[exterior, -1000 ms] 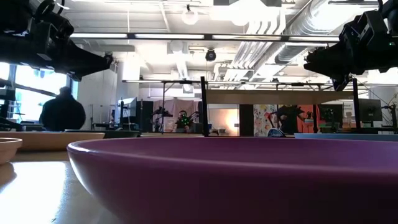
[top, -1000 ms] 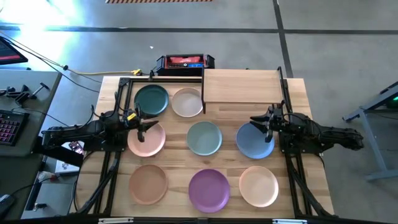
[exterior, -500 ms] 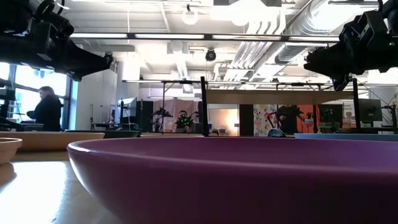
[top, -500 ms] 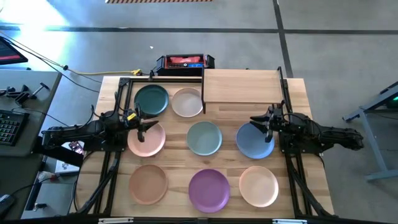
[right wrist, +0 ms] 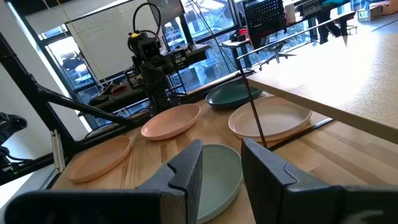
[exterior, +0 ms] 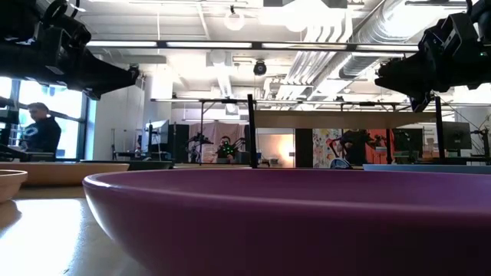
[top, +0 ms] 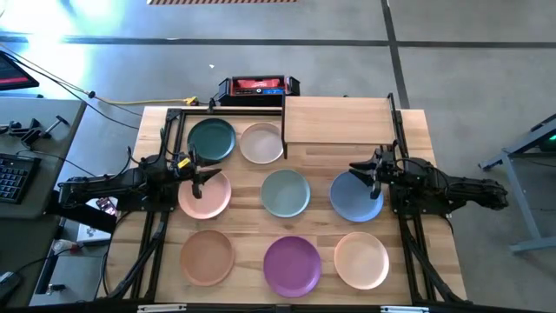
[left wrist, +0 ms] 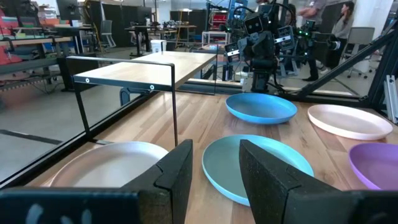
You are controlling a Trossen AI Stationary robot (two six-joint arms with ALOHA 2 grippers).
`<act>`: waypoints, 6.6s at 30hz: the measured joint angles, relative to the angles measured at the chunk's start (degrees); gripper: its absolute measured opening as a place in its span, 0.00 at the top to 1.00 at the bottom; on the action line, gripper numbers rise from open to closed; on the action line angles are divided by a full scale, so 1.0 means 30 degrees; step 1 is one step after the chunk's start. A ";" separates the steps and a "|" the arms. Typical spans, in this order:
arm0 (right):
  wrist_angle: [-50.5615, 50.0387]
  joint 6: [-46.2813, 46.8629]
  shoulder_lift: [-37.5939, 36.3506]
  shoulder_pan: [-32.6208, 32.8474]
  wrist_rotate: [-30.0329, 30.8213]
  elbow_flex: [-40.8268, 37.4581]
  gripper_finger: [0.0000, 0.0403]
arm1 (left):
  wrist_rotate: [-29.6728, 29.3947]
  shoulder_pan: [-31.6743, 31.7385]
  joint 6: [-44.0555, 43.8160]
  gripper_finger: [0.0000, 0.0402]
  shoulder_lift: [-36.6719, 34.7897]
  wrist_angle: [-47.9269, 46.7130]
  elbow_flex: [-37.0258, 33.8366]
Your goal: Place and stack plates onto a shelf
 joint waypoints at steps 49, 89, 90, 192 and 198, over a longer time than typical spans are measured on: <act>0.5456 0.0376 0.0000 0.0000 0.0393 -0.0022 0.77 | -0.1906 0.0000 -0.8203 0.70 0.0007 0.3453 0.0000; -0.9367 -0.1648 0.8748 0.0007 0.0539 1.5069 0.77 | -0.4530 0.0109 -0.7217 0.70 0.6629 -0.0556 1.2564; -1.0427 -0.1404 0.9378 0.0007 0.0531 1.5801 0.77 | -0.4532 0.0109 -0.7113 0.70 0.6951 -0.0991 1.2908; -1.8923 1.5650 3.3779 0.5420 -0.2892 2.0912 0.99 | -0.3840 0.0102 -0.8495 0.70 0.9486 -1.0743 1.3726; -2.1683 1.5397 3.3747 0.5803 -0.2739 2.3465 1.00 | -0.3840 0.0102 -0.8495 0.70 0.9486 -1.1067 1.3726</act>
